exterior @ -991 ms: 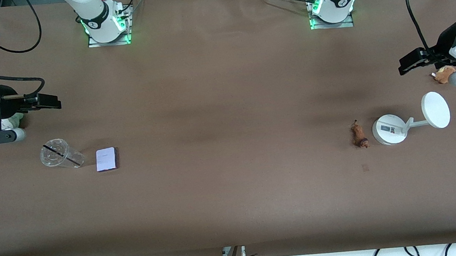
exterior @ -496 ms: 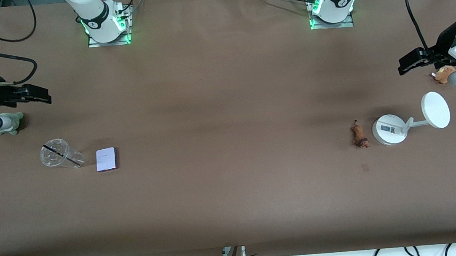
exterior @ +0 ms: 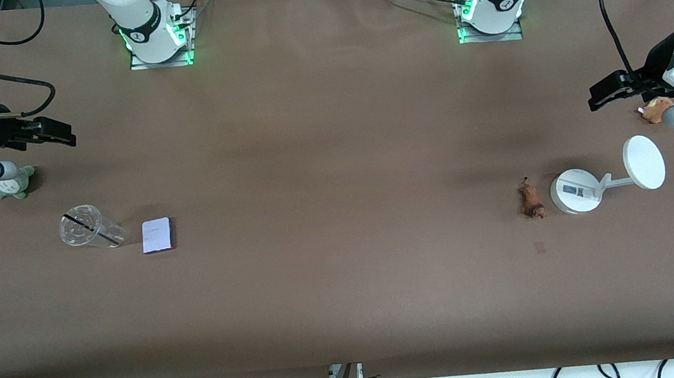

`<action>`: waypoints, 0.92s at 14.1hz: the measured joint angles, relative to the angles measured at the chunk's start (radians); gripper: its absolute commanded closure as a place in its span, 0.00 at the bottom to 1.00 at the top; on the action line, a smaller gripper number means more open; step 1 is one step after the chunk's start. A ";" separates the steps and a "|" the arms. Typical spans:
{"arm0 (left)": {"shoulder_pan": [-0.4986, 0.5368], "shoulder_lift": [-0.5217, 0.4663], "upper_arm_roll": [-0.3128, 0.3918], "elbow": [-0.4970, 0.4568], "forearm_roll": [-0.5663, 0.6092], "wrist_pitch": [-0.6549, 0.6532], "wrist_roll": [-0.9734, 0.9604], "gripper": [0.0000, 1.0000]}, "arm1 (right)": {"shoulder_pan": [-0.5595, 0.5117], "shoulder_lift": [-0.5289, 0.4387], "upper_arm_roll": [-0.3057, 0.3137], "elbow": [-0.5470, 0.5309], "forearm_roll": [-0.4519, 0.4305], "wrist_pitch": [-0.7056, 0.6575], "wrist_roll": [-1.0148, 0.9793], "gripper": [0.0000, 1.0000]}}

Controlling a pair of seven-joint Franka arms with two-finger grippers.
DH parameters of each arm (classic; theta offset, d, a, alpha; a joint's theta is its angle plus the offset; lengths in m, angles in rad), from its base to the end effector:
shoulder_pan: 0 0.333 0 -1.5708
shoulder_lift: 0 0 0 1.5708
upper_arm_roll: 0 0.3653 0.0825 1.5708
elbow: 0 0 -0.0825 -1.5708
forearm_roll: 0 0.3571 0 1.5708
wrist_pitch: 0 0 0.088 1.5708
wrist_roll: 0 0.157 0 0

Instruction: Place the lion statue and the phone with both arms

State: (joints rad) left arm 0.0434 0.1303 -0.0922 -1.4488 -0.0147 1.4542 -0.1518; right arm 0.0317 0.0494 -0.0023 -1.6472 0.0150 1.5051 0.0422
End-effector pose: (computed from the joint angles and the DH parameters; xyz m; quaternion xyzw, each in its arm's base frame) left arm 0.5540 -0.0259 0.5976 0.9967 0.0510 -0.0631 0.0070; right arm 0.5213 0.0178 0.5600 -0.9954 0.0066 0.0958 0.0040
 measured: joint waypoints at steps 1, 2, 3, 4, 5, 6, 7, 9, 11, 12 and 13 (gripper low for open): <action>0.000 0.000 0.000 0.000 0.000 0.000 0.000 0.00 | 0.000 0.001 0.001 0.000 0.000 0.001 0.000 0.01; 0.000 0.000 0.000 0.000 0.000 0.000 0.000 0.00 | 0.000 0.001 0.001 0.000 0.000 0.002 0.000 0.01; 0.000 0.000 0.000 0.000 0.000 0.000 0.000 0.00 | 0.000 0.001 0.001 0.000 0.000 0.004 0.000 0.01; 0.000 0.001 0.000 0.000 0.000 0.000 0.000 0.00 | 0.000 0.001 0.001 0.000 0.000 0.005 0.000 0.01; 0.000 0.001 0.000 0.000 0.000 0.000 0.000 0.00 | 0.000 0.001 0.002 0.000 0.000 0.006 0.000 0.01; 0.000 0.003 0.000 0.000 0.000 0.000 0.000 0.00 | 0.000 0.001 0.002 0.000 0.000 0.009 0.000 0.01; 0.000 0.004 0.000 0.000 0.000 0.000 0.000 0.00 | 0.000 0.001 0.002 0.000 0.000 0.011 0.000 0.01; 0.000 0.007 0.000 0.000 0.000 0.000 0.000 0.00 | 0.000 0.001 0.003 0.000 0.000 0.012 0.000 0.01; 0.000 0.009 0.000 0.001 0.000 0.000 0.000 0.00 | 0.000 0.004 0.005 0.000 0.000 0.013 0.000 0.01; 0.000 0.009 0.000 0.001 0.000 0.000 0.000 0.00 | 0.000 0.004 0.006 0.000 0.000 0.014 0.001 0.01; 0.000 0.009 0.000 0.001 0.000 0.000 0.000 0.00 | 0.001 0.005 0.007 0.000 0.000 0.014 0.001 0.01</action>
State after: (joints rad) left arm 0.0434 0.1393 -0.0922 -1.4476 -0.0147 1.4542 -0.1518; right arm 0.0325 0.0546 0.0051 -1.6472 0.0152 1.5190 0.0430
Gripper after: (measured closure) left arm 0.000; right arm 0.004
